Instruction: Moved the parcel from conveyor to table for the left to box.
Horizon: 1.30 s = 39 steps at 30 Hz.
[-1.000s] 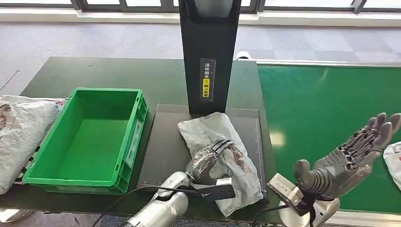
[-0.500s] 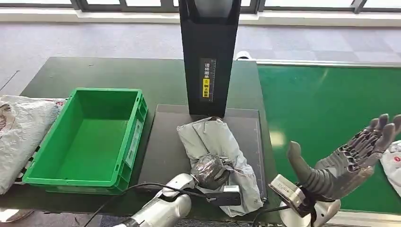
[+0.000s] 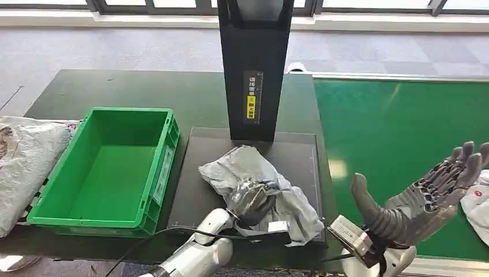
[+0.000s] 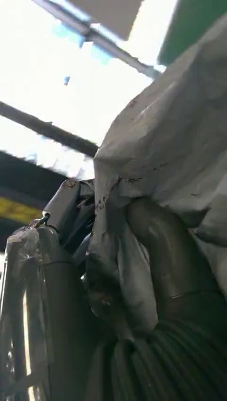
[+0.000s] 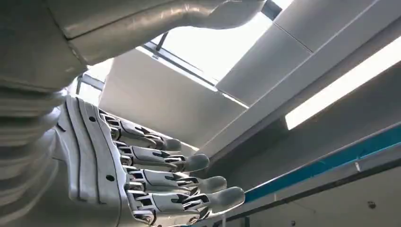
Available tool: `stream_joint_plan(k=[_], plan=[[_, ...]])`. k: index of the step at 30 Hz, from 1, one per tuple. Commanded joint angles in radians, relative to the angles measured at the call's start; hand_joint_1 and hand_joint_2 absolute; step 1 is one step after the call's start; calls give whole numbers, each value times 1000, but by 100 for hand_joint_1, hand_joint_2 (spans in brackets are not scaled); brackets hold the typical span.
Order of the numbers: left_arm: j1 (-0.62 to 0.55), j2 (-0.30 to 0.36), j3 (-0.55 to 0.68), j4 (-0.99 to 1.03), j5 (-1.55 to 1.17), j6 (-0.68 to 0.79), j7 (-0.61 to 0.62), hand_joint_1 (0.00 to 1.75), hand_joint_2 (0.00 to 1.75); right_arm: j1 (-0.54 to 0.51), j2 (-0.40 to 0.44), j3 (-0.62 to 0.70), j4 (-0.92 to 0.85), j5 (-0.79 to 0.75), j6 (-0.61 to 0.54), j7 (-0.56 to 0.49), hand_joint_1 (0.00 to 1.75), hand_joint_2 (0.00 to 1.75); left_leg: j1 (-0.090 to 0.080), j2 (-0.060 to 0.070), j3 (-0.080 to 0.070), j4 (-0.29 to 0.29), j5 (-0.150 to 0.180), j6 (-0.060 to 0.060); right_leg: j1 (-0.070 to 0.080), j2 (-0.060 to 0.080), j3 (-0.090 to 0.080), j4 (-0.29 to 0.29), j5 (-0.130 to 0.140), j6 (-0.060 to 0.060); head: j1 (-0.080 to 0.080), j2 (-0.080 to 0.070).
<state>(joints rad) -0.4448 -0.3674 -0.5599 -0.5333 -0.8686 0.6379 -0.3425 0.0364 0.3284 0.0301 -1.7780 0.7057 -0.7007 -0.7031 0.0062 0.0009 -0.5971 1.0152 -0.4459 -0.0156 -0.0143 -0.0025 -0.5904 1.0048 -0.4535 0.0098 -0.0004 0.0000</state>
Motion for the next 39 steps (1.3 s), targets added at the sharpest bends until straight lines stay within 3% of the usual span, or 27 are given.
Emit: stream_joint_plan(k=[1,4,14,17,22,30,35,39], plan=[[206,18,534,-928,-309,60,-12,175,175,60,21,4,14,-11,3,5,0,175,1,4,0,1,-2,0,1,4,-2,1,0,-1,0,0],[237,18,539,-1012,-314,60,-22,175,175,70,21,-4,4,-9,3,5,0,175,1,7,0,0,-2,0,1,7,-3,0,0,-1,0,0],[244,18,525,-1066,-347,60,9,175,175,94,21,-28,-36,-8,3,5,0,175,1,3,2,-2,-1,0,1,2,2,-2,-1,-1,0,0],[243,18,560,-1086,-414,60,71,175,175,94,21,-36,-41,-14,3,5,0,175,1,4,4,-3,-1,0,1,3,3,-2,-1,-1,0,0],[157,32,729,-743,-473,60,235,175,175,113,21,-44,-60,-14,3,5,0,175,0,0,7,-5,1,0,0,0,7,-4,0,-1,0,0],[150,45,749,-715,-464,60,243,175,175,116,21,-42,-59,-15,3,5,0,175,1,0,4,-3,1,0,1,-1,3,-3,0,-2,0,0],[154,49,857,-653,-533,60,324,175,175,116,21,-25,-39,-6,3,5,0,175,1,3,4,-3,0,0,1,2,3,-2,0,-2,0,0],[179,36,911,-676,-536,60,296,175,175,102,21,-10,-9,0,3,5,0,175,1,5,5,-3,0,-1,1,4,3,-2,0,-2,0,0]])
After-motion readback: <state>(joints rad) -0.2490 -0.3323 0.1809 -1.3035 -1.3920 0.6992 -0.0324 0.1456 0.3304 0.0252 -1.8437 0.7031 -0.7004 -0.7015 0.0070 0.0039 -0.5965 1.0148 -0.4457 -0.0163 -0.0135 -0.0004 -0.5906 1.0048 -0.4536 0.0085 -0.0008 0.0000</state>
